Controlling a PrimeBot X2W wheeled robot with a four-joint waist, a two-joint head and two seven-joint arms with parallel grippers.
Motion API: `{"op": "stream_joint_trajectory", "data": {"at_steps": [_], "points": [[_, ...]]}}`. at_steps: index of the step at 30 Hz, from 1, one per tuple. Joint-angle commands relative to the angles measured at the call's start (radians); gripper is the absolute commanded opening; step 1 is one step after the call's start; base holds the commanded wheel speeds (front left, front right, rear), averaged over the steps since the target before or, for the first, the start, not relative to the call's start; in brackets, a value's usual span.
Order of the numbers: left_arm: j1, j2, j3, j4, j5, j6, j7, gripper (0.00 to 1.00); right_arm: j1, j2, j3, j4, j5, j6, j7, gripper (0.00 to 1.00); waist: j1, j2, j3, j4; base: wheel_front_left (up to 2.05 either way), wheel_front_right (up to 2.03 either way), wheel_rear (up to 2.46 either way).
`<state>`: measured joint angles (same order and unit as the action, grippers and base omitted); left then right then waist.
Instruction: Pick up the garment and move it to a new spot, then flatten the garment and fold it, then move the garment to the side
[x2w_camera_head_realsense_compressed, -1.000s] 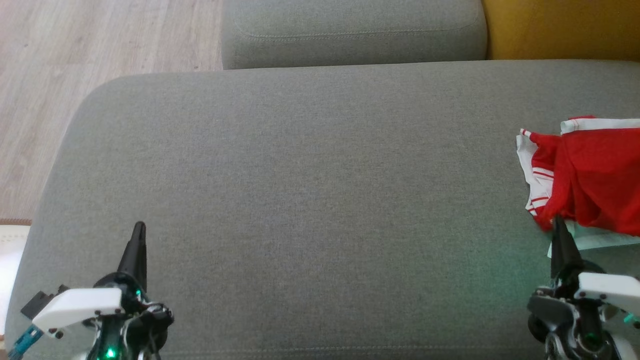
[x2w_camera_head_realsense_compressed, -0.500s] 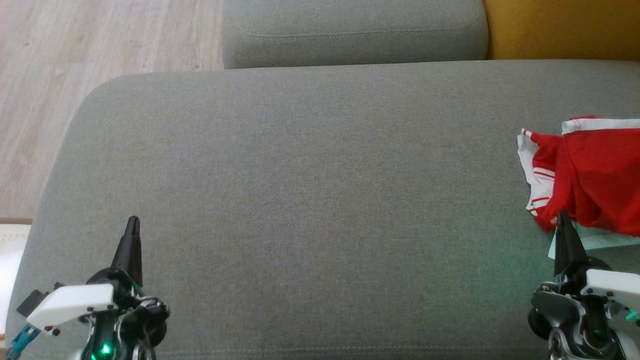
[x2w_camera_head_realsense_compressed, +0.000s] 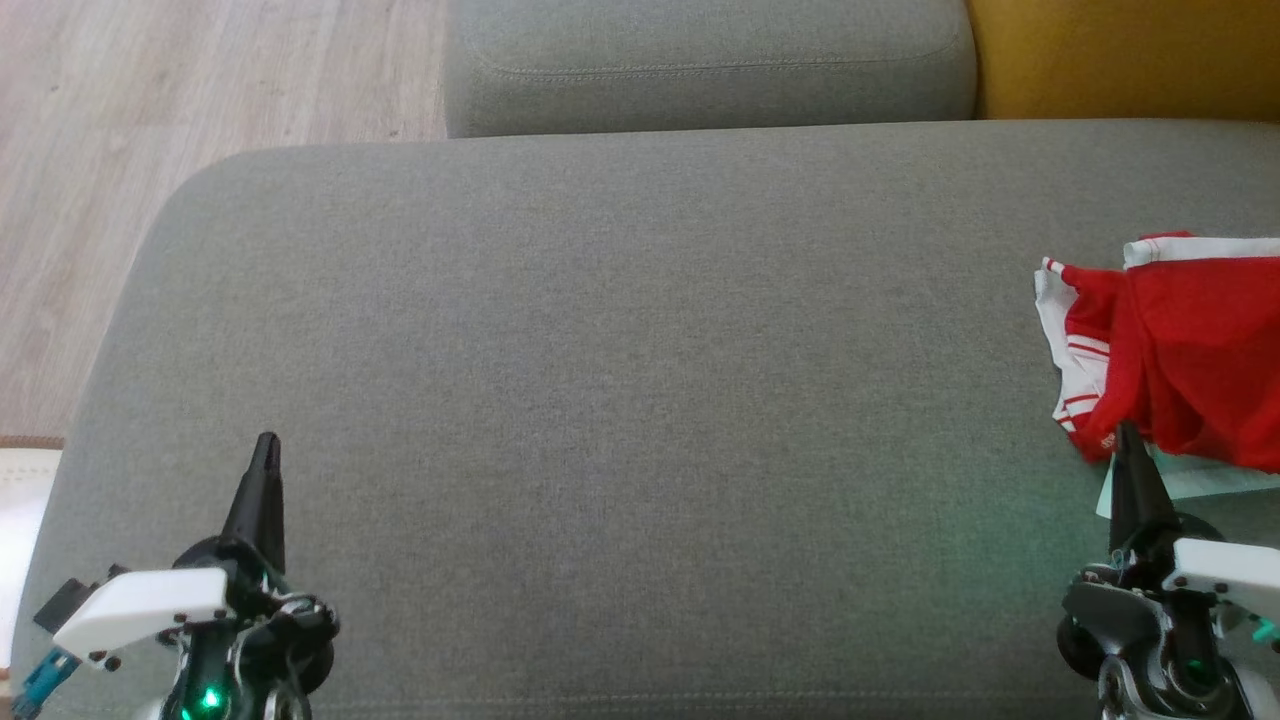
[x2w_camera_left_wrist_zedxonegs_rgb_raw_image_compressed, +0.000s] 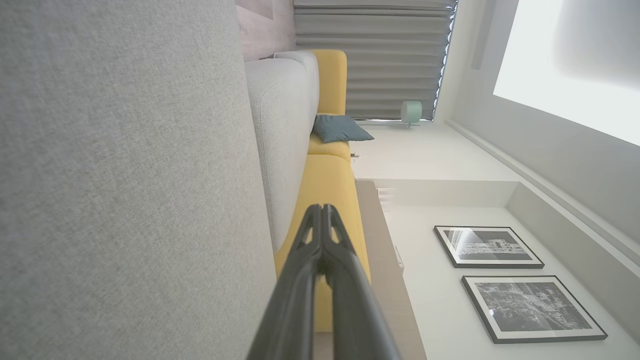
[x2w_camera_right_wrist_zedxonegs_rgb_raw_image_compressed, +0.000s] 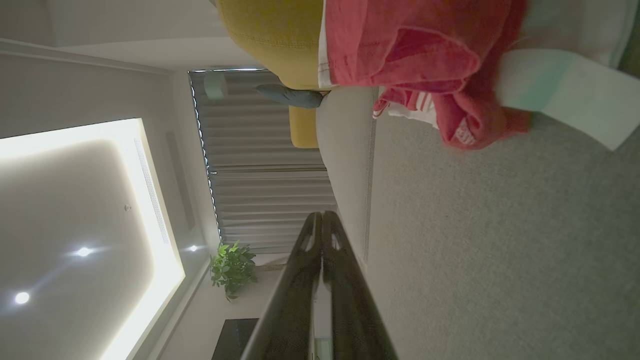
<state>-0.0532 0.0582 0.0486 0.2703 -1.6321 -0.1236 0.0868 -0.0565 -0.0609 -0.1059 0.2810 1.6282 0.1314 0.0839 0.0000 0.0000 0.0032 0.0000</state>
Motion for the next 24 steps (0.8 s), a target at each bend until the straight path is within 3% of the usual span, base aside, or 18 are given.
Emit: {"op": "stream_joint_trajectory", "data": {"at_steps": [1, 24], "points": [[-0.053, 0.011, 0.039, -0.026, 0.001, -0.007, 0.005, 0.0, -0.049, -0.007, 0.017, -0.038, 0.001, -0.001, 0.009, 0.0, 0.0, 0.0, 0.0, 0.0, 0.0, 0.0, 0.0], [-0.053, 0.007, 0.045, -0.026, 0.007, -0.007, 0.011, 0.0, -0.05, -0.003, 0.011, -0.037, -0.004, -0.001, 0.014, 0.0, 0.0, 0.0, 0.0, 0.0, 0.0, 0.0, 0.0]]}}
